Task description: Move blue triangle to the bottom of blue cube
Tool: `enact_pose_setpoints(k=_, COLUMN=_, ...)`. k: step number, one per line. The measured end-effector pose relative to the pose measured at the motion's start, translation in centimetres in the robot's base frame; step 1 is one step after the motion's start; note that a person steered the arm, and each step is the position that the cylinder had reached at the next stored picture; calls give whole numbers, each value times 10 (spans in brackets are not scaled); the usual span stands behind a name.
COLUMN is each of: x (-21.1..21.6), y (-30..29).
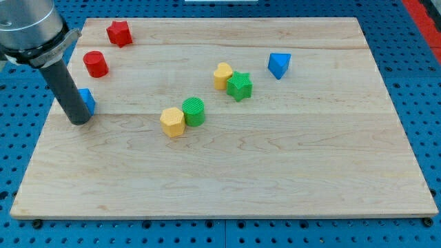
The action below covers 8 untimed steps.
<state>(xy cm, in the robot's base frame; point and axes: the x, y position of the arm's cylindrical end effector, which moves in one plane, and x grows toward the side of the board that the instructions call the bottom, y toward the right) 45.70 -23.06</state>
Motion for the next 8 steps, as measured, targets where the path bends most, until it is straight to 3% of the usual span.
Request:
enact_pose_setpoints(k=1, x=19, y=9)
enact_pose_setpoints(k=2, x=-4, y=81)
enact_pose_setpoints(k=5, x=-149, y=246)
enact_pose_setpoints(k=6, x=-158, y=299)
enact_pose_setpoints(k=8, x=-81, y=401)
